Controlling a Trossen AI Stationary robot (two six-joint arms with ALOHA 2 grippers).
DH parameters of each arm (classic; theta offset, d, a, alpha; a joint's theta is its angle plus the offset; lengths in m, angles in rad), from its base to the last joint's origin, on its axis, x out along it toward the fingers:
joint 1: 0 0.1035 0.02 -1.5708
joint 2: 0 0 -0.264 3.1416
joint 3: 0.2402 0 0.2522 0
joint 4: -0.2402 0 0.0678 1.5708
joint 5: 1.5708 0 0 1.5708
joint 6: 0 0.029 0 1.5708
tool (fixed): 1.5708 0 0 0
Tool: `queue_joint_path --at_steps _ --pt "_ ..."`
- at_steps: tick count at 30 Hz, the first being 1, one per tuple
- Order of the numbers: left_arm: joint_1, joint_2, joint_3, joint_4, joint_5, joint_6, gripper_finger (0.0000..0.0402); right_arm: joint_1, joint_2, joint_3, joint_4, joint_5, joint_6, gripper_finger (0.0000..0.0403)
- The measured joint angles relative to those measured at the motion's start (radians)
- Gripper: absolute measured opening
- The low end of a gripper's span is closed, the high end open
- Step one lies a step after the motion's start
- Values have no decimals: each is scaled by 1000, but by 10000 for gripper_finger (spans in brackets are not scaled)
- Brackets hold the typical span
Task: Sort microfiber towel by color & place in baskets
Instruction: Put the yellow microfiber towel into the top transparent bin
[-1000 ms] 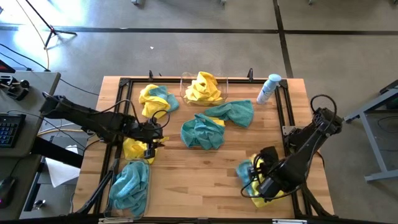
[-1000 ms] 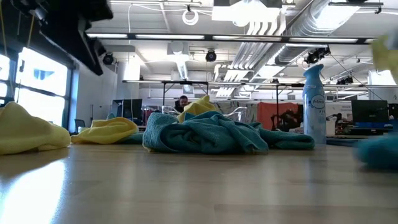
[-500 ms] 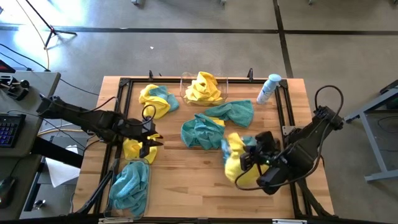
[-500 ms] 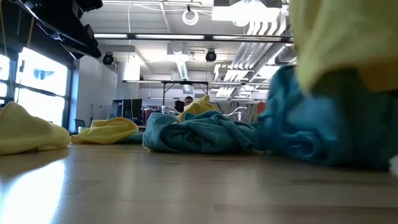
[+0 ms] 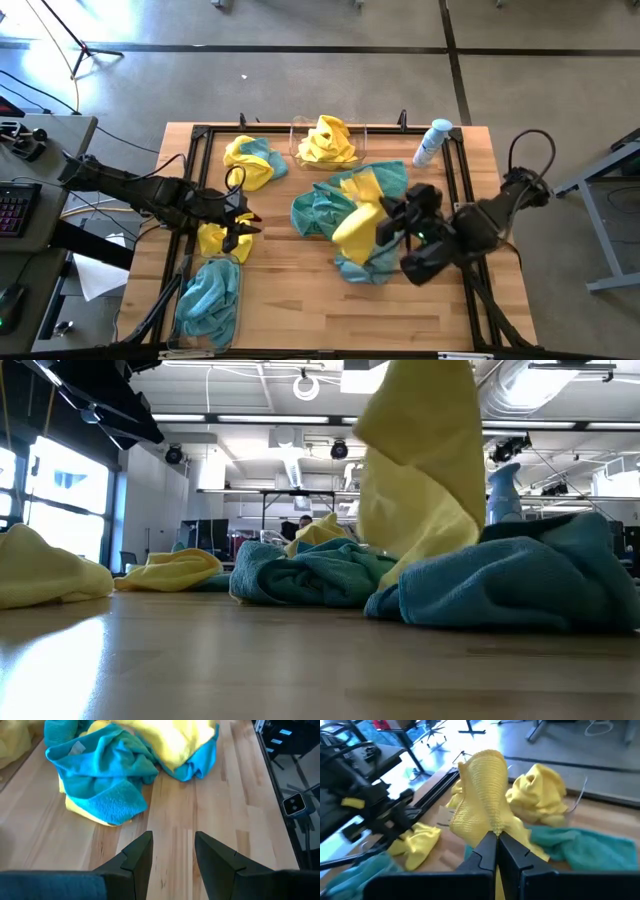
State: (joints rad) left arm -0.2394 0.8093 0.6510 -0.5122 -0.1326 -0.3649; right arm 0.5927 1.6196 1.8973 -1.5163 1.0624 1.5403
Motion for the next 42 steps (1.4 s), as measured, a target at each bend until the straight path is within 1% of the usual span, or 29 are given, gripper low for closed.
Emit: queue_joint_path --at_steps 3,6,10,15,18,21,26,30,32,35,39,42 --pt "0 0 0 18 -5 0 136 -69 0 0 91 0 -162 0" --pt "0 0 0 40 -12 0 136 -149 0 0 225 -19 -388 0" --pt "0 0 0 73 -31 1 136 -285 0 0 395 -113 -695 0" --pt "1 0 0 74 -88 0 136 -482 0 0 561 -205 -983 0" --pt "1 0 0 74 -109 0 136 -596 0 0 719 -329 -1161 0" --pt "1 0 0 74 -143 0 136 -694 0 0 874 -466 -1283 0" --pt "1 0 0 74 -201 -19 136 -819 0 0 1014 -546 -1408 0" --pt "2 0 0 74 -232 -25 136 -888 0 0 1053 -611 -1463 0" --pt "4 0 0 72 -257 -19 136 -910 0 0 1011 -608 -1462 0" --pt "17 0 0 71 -284 10 136 -937 0 0 884 -568 -1453 0" --pt "51 0 0 71 -302 23 136 -966 15 0 740 -543 -1373 0" --pt "81 0 0 71 -303 36 136 -983 52 0 682 -539 -1327 0"
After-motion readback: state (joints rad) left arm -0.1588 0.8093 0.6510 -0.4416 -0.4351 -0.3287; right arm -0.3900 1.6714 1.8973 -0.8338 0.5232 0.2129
